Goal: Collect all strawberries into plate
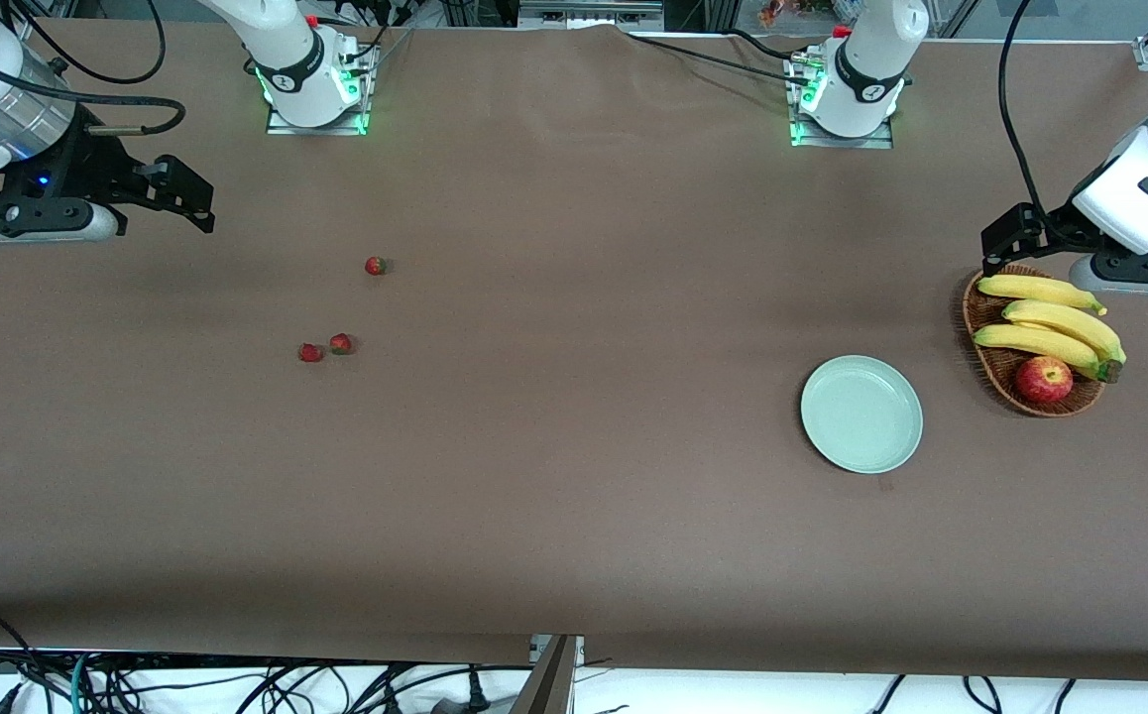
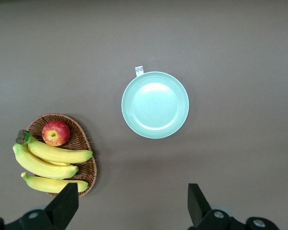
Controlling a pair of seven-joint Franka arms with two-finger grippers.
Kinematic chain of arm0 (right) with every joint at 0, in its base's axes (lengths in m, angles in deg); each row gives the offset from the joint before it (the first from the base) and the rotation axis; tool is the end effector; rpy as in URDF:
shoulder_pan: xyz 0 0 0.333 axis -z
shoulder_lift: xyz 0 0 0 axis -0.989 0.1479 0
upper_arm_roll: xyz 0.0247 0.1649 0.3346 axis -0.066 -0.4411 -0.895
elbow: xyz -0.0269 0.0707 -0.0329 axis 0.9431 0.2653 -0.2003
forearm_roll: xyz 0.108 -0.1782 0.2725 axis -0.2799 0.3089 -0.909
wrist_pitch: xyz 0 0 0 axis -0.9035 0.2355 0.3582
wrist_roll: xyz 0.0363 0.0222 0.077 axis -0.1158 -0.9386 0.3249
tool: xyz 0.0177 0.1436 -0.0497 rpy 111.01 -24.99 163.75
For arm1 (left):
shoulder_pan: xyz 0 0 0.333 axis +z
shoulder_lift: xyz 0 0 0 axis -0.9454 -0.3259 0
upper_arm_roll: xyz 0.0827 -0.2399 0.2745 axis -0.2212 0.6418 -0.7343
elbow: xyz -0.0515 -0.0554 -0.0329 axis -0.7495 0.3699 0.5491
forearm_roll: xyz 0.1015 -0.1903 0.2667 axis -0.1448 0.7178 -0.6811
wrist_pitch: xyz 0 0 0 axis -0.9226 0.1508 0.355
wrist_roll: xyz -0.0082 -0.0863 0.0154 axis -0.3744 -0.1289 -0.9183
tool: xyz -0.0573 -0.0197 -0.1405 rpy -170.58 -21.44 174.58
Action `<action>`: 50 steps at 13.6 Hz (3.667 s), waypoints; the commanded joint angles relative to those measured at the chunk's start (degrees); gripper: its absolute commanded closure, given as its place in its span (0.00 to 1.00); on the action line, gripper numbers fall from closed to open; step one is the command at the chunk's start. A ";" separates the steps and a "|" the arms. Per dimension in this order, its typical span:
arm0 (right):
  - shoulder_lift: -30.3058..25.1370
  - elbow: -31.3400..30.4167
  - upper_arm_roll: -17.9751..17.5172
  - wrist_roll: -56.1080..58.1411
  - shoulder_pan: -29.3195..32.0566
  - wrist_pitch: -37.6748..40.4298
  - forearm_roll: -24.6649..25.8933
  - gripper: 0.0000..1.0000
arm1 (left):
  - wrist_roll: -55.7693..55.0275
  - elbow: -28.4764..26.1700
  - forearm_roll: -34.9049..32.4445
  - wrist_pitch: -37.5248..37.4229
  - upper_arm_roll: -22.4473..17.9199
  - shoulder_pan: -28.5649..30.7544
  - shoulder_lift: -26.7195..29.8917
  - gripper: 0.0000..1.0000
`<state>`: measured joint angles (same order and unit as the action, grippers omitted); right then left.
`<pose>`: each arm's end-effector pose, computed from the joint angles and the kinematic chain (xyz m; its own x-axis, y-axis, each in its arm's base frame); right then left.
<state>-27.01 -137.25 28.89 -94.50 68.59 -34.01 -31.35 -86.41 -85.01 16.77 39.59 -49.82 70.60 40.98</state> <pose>0.4911 0.0949 0.6317 0.9994 0.0335 -0.0087 0.0334 -0.9994 -0.0136 0.5185 -0.0334 0.6122 0.9967 -0.0811 -0.0005 -0.0810 -0.9956 -0.0467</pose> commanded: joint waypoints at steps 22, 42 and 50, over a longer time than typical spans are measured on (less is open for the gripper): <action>3.51 2.66 0.08 1.40 -0.89 4.72 2.05 0.00 | -0.19 -0.20 1.05 -0.56 -0.30 -0.15 0.46 0.00; 11.59 -54.38 -10.20 -16.45 -4.23 -59.04 -1.47 0.06 | -0.11 1.29 0.96 -2.50 0.67 -0.76 0.46 0.00; 12.83 -55.00 -10.03 -15.31 -4.23 -59.93 -1.47 0.31 | -0.11 1.38 0.70 -2.32 0.58 -0.41 0.37 0.00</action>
<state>-14.23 -191.13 19.23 -110.98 64.13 -92.85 -31.92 -86.41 -84.35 16.77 38.19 -49.07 70.14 41.09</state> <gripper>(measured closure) 0.308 0.000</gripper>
